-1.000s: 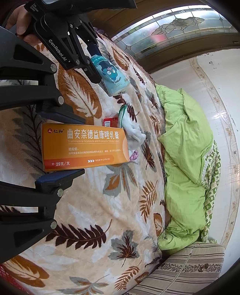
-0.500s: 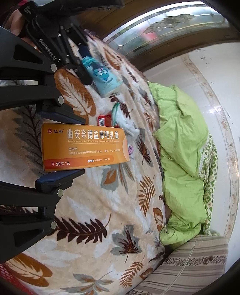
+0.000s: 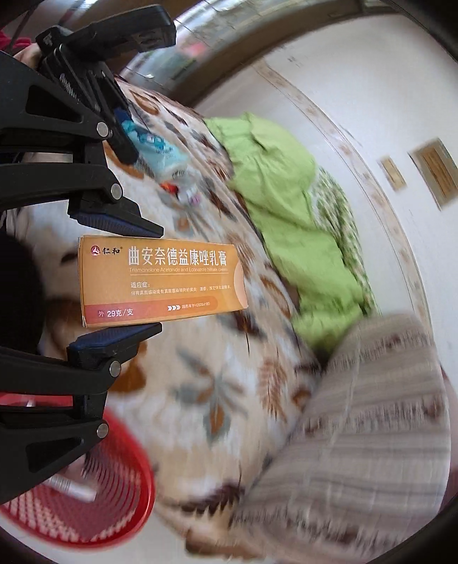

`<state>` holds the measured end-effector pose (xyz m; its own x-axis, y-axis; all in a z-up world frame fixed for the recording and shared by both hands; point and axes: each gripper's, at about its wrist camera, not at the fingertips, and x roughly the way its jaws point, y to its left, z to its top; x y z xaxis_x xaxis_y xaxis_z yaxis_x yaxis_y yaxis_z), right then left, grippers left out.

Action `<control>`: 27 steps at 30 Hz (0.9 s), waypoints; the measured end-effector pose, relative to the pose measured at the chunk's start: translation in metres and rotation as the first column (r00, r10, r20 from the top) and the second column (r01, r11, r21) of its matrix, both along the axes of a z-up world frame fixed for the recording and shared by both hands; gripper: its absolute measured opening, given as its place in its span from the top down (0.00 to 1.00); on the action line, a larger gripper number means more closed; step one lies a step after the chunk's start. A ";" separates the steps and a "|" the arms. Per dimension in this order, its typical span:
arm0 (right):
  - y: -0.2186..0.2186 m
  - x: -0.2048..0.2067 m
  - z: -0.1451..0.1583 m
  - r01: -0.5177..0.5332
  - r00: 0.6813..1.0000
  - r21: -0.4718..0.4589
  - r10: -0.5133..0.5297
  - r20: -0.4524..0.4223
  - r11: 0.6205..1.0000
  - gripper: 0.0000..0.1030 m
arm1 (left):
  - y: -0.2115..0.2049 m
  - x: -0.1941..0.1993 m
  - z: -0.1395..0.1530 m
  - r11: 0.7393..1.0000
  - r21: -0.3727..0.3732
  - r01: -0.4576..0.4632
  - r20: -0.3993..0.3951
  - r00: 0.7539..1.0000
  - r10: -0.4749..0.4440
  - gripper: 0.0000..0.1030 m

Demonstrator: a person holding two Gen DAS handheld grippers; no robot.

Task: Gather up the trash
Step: 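Carry the tissue pack and orange box to the red wastebasket and release both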

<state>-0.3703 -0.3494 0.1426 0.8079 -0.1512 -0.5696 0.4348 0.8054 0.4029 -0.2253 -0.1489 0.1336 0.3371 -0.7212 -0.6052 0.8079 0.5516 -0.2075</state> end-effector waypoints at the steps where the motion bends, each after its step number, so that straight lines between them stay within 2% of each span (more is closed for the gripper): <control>1: -0.010 -0.015 0.000 0.036 0.999 0.004 -0.036 -0.008 0.999 0.52 | -0.012 -0.009 0.003 0.999 0.002 0.034 -0.005 0.999 -0.034 0.56; 7: -0.053 -0.089 -0.010 0.222 0.974 0.039 -0.220 -0.056 0.974 0.52 | -0.087 -0.065 0.003 0.971 0.021 0.240 -0.062 0.969 -0.238 0.56; 13: -0.077 -0.115 -0.030 0.302 0.951 0.081 -0.294 -0.100 0.950 0.51 | -0.150 -0.113 -0.020 0.924 0.100 0.369 -0.087 0.928 -0.361 0.56; 15: -0.082 -0.113 -0.039 0.300 0.949 0.100 -0.287 -0.132 0.949 0.51 | -0.162 -0.121 -0.029 0.910 0.125 0.394 -0.109 0.917 -0.383 0.48; 17: -0.086 -0.116 -0.043 0.309 0.946 0.109 -0.293 -0.139 0.945 0.51 | -0.164 -0.121 -0.032 0.913 0.136 0.384 -0.102 0.922 -0.373 0.43; 21: -0.088 -0.117 -0.038 0.306 0.948 0.079 -0.295 -0.122 0.949 0.50 | -0.144 -0.101 -0.022 0.935 0.105 0.339 -0.088 0.940 -0.330 0.42; 27: -0.076 -0.084 -0.031 0.206 0.976 0.091 -0.198 -0.084 0.974 0.50 | -0.100 -0.058 -0.007 0.974 0.066 0.217 -0.075 0.974 -0.212 0.37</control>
<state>-0.4539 -0.4257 0.1117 0.7213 -0.2472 -0.6470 0.6162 0.6557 0.4364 -0.2829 -0.2486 0.1266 0.1361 -0.7250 -0.6752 0.8948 0.3824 -0.2303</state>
